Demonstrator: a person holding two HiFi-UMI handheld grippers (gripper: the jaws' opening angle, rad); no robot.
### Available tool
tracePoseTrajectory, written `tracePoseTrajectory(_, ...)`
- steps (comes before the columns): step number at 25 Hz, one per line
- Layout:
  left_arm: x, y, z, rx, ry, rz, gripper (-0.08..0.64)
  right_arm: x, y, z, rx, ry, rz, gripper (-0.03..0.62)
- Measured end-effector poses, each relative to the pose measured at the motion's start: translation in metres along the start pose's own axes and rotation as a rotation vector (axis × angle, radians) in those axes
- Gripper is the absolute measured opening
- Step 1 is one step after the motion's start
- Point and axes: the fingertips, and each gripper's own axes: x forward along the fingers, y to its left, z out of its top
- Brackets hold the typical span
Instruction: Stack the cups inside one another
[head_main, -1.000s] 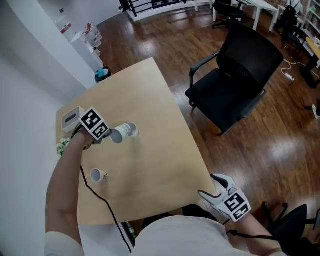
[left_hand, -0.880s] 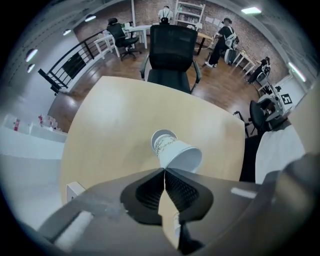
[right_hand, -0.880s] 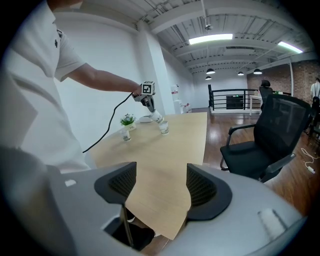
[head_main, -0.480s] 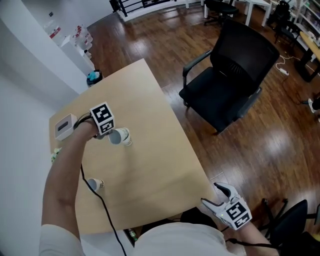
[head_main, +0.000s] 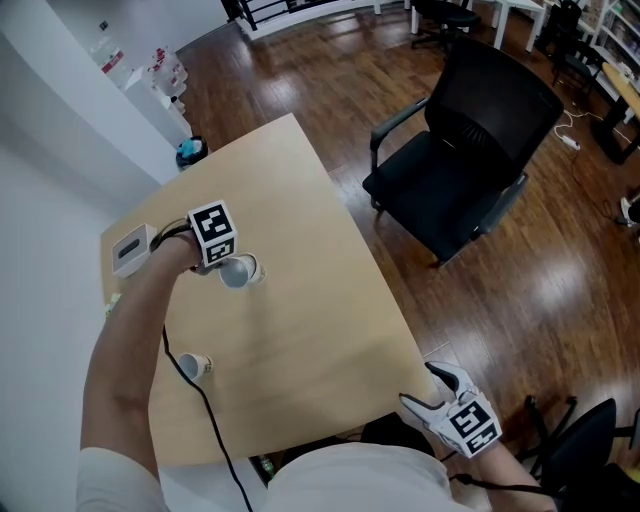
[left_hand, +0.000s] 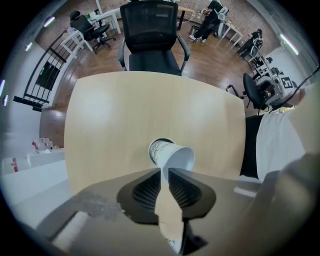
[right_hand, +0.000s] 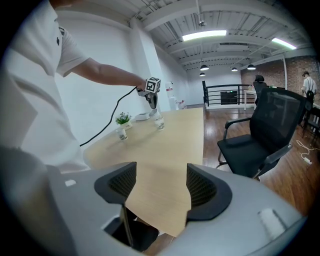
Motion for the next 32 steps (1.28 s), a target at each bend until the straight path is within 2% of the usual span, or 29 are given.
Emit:
tracePoseTrajectory(2, -0.006, 0.005, 0.003, -0.012, -0.036, 0.023, 0.096, 0.003, 0.002, 0.002, 0.011, -0.025, 0.002, 0.32)
tracePoseTrajectory(10, -0.024, -0.001, -0.011, -0.045, -0.133, 0.035, 0.095, 0.008, 0.015, 0.012, -0.045, 0.0, 0.019, 0.321)
tracePoseTrajectory(17, -0.049, -0.035, -0.05, -0.042, -0.258, 0.02, 0.097, 0.025, 0.043, 0.035, -0.125, 0.0, 0.051, 0.32)
tracePoseTrajectory(21, -0.067, -0.063, -0.086, -0.043, -0.337, 0.007, 0.097, 0.042, 0.068, 0.053, -0.177, -0.01, 0.093, 0.321)
tracePoseTrajectory(24, -0.068, -0.084, -0.126, -0.058, -0.354, -0.008, 0.098, 0.056, 0.089, 0.062, -0.22, -0.007, 0.127, 0.321)
tracePoseTrajectory(28, -0.048, -0.108, -0.19, -0.093, -0.329, -0.026, 0.195, 0.076, 0.116, 0.078, -0.284, -0.004, 0.164, 0.321)
tracePoseTrajectory(32, -0.007, -0.137, -0.237, -0.126, -0.324, -0.052, 0.25, 0.092, 0.141, 0.084, -0.301, -0.002, 0.191, 0.321)
